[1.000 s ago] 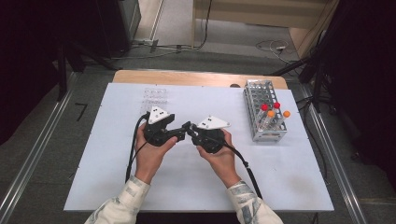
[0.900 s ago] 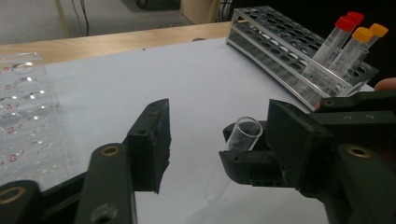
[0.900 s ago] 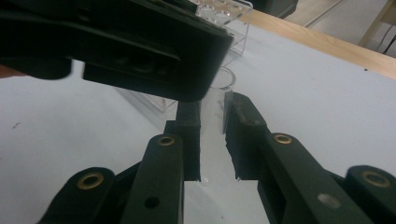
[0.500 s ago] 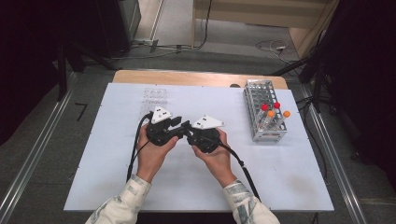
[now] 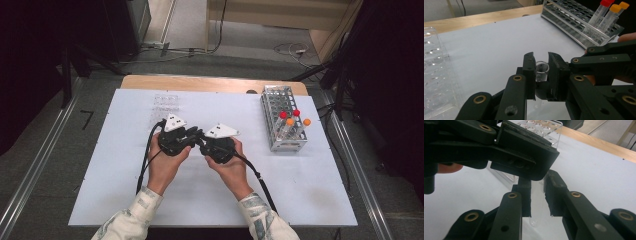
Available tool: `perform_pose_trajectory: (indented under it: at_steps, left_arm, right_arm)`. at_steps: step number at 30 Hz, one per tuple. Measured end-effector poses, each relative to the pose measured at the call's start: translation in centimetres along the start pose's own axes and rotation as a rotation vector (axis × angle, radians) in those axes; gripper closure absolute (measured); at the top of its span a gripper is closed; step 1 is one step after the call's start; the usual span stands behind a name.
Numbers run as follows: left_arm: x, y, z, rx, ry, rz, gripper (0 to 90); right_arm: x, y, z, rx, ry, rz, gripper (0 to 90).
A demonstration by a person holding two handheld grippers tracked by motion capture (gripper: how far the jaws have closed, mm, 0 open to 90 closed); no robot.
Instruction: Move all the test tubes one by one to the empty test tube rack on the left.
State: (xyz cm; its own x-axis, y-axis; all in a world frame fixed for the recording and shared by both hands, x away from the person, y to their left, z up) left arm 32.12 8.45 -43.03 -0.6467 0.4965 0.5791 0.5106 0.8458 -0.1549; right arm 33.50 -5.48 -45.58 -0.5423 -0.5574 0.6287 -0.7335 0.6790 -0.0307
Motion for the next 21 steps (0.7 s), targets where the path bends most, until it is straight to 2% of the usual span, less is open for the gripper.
perform_pose_trajectory:
  at_steps: [2, 5, 6, 12, 16, 18, 20, 21]
  left_arm:
    - [0.0, 0.0, 0.0, -0.002, 0.001, -0.003, 77.0]
    - [0.2, 0.3, -0.4, 0.0, -0.002, -0.006, 77.0]
    - [0.5, 0.5, -0.8, 0.002, -0.009, -0.01, 76.9]
    - [1.5, 1.6, -2.2, 0.013, -0.033, -0.036, 77.0]
    - [2.3, 2.5, -3.1, 0.027, -0.051, -0.054, 77.0]
    - [2.9, 3.4, -3.6, 0.03, -0.061, -0.082, 77.0]
    - [3.0, 3.7, -3.8, 0.036, -0.065, -0.091, 77.0]
    - [3.3, 4.4, -4.0, 0.039, -0.065, -0.112, 77.0]
  right_arm:
    - [0.1, 0.0, 0.0, -0.011, 0.0, -0.005, 66.0]
    - [0.2, -0.1, 0.0, -0.029, 0.005, -0.026, 49.7]
    - [0.3, -0.2, 0.1, -0.038, 0.011, -0.036, 46.9]
    - [1.2, -1.1, 0.6, -0.078, -0.004, -0.063, 40.0]
    - [1.8, -1.8, 1.2, -0.079, 0.003, -0.048, 39.0]
    - [2.2, -2.3, 1.6, -0.078, 0.007, -0.035, 39.1]
    - [2.5, -2.8, 2.0, -0.081, 0.008, -0.022, 39.0]
    - [2.7, -3.1, 2.1, -0.084, 0.009, -0.017, 39.1]
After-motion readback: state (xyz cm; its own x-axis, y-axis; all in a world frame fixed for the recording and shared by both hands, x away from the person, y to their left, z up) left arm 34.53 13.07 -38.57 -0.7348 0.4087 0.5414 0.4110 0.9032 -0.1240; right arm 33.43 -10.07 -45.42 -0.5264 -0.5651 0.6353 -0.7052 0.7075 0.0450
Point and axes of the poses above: each handheld gripper's, and its own axes: x roughly backward along the jaws, z roughly out of its underside, y roughly to its left, the point moved 2 cm from there along -x, roughly forward along the jaws, and after that the axes turned 8 degrees about y, right-handed, at the moved point
